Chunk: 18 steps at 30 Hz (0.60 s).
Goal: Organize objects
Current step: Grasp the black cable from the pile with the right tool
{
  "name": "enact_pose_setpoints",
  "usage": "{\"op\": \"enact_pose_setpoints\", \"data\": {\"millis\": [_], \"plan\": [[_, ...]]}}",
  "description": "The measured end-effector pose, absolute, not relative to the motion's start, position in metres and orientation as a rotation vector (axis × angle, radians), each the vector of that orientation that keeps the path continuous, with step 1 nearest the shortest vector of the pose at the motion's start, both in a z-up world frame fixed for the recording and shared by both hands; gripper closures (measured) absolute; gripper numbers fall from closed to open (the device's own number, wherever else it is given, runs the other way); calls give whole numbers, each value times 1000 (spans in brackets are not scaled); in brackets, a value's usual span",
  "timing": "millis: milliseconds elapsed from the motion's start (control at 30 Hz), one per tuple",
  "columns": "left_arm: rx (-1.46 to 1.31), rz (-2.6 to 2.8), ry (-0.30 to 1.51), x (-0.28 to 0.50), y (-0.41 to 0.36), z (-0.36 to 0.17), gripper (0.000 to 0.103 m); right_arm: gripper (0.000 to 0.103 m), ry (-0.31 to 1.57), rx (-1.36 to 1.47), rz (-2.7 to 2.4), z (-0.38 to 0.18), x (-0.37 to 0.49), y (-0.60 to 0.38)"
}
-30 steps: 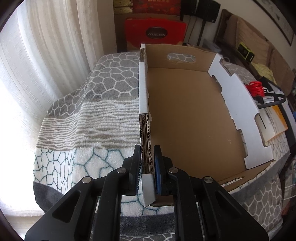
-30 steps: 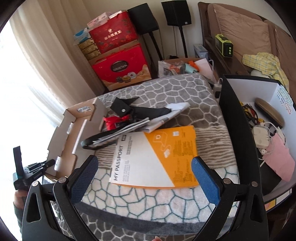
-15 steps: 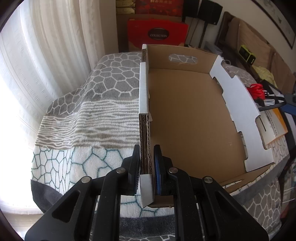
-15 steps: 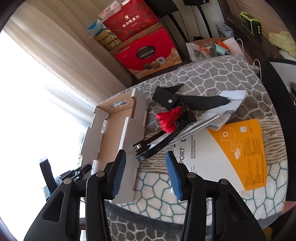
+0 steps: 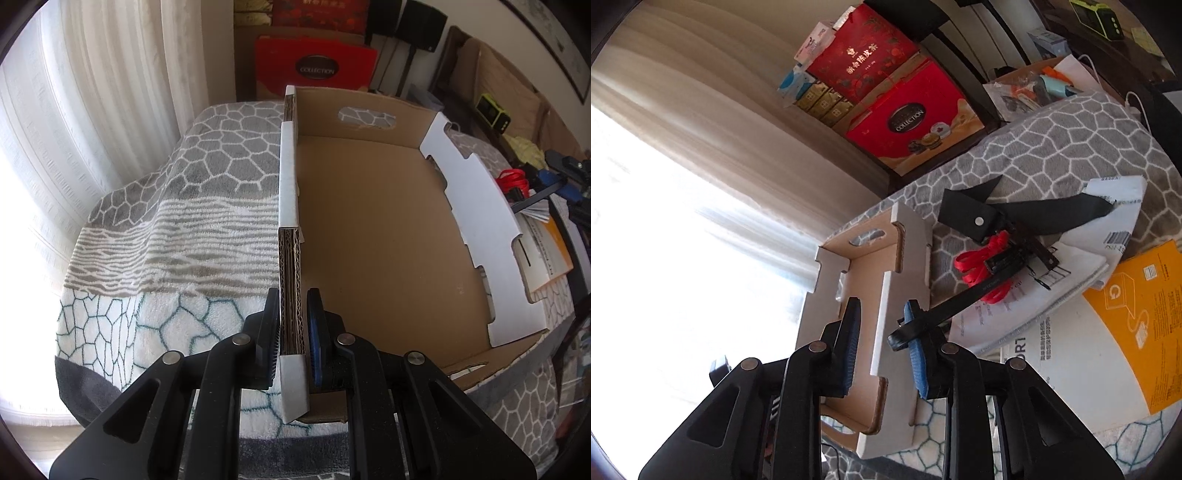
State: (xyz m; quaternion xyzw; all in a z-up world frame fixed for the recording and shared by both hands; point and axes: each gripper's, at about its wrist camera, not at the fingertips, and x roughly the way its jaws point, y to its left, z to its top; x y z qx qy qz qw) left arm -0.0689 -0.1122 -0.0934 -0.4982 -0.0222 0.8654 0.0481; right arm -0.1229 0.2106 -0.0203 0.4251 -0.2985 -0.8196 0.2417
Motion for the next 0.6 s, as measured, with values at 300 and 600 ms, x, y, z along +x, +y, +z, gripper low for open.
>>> {"op": "enact_pose_setpoints", "data": {"millis": [300,600], "plan": [[-1526,2640,-84,-70,-113,-95,91,89,-765,977,-2294,29,-123,217],[-1538,2641,-80,-73,-112,-96,91,89,-712,903,-2290,64,-116,210]]}}
